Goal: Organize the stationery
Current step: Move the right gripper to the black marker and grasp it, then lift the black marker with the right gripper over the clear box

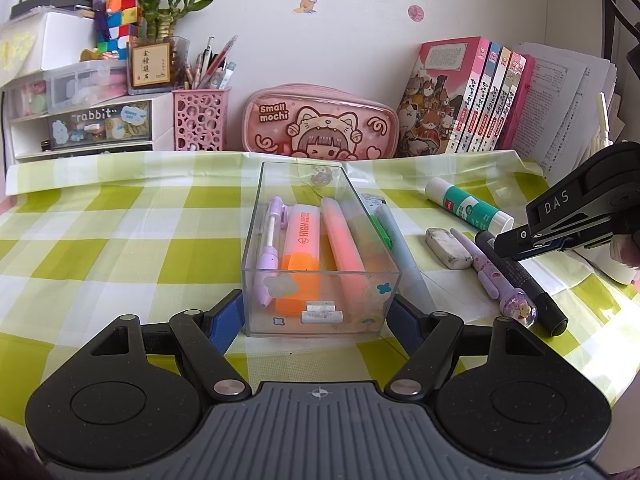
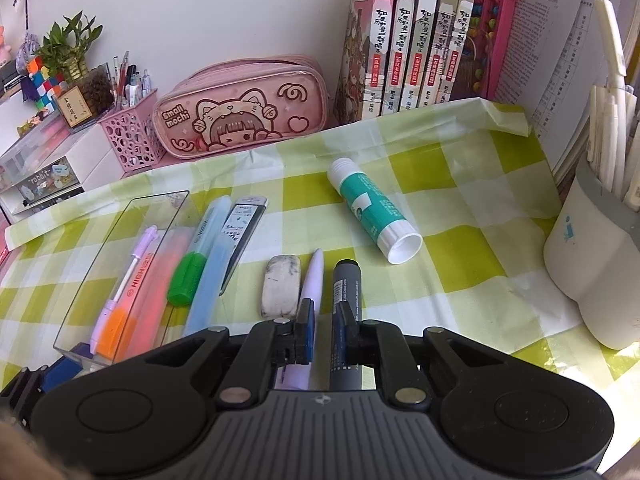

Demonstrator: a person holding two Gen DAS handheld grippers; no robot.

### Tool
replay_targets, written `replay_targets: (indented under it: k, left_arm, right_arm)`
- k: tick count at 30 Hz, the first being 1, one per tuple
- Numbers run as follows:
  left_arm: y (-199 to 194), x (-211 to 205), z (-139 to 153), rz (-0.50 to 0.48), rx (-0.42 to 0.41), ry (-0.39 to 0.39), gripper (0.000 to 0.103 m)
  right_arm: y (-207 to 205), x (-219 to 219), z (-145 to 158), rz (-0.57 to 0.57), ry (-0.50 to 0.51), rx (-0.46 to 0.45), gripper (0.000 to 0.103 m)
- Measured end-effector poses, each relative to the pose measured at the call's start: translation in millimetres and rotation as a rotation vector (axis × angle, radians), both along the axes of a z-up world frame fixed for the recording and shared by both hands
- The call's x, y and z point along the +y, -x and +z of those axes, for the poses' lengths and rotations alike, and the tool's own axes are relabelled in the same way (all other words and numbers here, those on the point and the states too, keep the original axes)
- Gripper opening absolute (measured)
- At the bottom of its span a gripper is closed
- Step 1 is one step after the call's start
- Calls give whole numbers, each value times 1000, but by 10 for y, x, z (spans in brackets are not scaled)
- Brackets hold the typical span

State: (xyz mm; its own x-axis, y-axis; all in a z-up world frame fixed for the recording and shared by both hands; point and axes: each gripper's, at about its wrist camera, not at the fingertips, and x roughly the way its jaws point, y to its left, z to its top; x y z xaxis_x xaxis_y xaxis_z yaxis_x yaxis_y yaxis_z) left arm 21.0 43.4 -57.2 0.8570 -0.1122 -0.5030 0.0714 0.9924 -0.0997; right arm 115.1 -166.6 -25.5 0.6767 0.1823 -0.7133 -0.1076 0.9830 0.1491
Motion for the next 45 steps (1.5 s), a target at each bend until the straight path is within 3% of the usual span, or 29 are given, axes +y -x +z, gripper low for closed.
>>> replay_targets:
  k: [6, 20, 32, 45]
  left_arm:
    - [0, 1, 0, -1, 0, 0, 74]
    - [-1, -7, -1, 0, 0, -1, 74]
    - [4, -16, 0, -1, 0, -1, 74]
    - [5, -31, -4, -3, 0, -1, 75]
  right_arm:
    - [-32, -71, -41, -36, 28, 12, 16]
    - [-51, 0, -152, 1, 42, 32, 21]
    - [30, -87, 40, -27, -56, -10, 20]
    - [25, 200, 223, 49, -247, -12, 21]
